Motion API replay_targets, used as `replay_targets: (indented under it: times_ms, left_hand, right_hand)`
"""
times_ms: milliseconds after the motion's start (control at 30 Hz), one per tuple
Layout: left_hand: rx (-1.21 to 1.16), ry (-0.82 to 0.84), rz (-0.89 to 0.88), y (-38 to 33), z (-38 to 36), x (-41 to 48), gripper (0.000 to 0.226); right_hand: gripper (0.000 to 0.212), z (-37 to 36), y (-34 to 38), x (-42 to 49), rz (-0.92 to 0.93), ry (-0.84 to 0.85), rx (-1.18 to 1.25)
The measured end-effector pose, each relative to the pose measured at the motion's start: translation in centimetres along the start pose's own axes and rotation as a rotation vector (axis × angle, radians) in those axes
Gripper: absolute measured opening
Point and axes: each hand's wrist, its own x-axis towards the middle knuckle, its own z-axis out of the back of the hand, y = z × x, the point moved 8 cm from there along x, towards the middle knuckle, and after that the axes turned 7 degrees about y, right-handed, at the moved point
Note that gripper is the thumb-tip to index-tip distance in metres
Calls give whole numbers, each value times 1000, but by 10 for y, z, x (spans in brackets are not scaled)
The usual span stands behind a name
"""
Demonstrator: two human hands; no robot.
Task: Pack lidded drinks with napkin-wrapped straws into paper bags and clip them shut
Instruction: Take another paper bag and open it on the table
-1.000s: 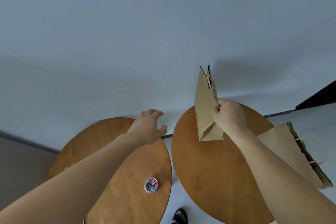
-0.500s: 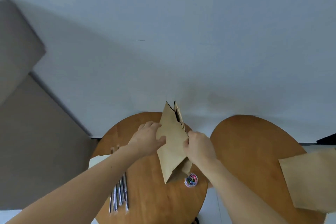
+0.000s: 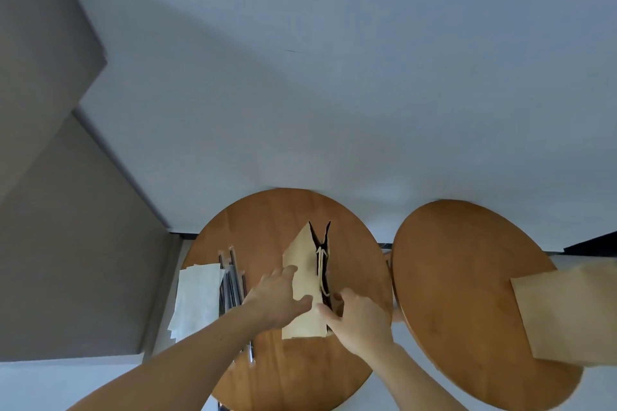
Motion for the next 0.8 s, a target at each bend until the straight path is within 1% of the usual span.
replay_targets:
  times_ms: [67, 167, 267, 333, 367, 433, 500, 567, 633, 733, 800]
  left_hand:
    - [-2, -14, 7, -4, -3, 3, 85]
    - [-17, -19, 28, -7, -9, 7, 94]
    - [-36, -29, 64, -8, -13, 9, 104]
    - [-33, -69, 107, -10, -13, 12, 102]
    - [-28, -89, 133, -11, -12, 13, 97]
    - [-53, -121, 185, -13, -12, 14, 78]
    - [-122, -139, 258, -12, -9, 14, 53]
    - [-128, -166, 312, -10, -6, 15, 39]
    - [-84, -191, 335, -8, -5, 17, 32]
    - [-86, -218, 364, -2, -7, 20, 26]
    - [-77, -243, 406, 8, -3, 18, 23]
  right_hand:
    - [67, 6, -4, 4, 5, -9, 103]
    - [53, 7, -11, 12, 10, 27, 321]
    - [45, 4, -12, 16, 18, 73, 512]
    - [37, 2, -16, 17, 7, 70, 545]
    - [32, 0, -19, 17, -7, 66, 528]
    - [25, 0, -25, 19, -49, 59, 450]
    - [24, 7, -28, 24, -90, 57, 333]
    - [24, 17, -27, 30, -101, 52, 220]
    - [25, 25, -24, 36, -80, 25, 145]
    - [27, 33, -19, 44, -39, -19, 44]
    - [22, 36, -25, 47, -57, -26, 5]
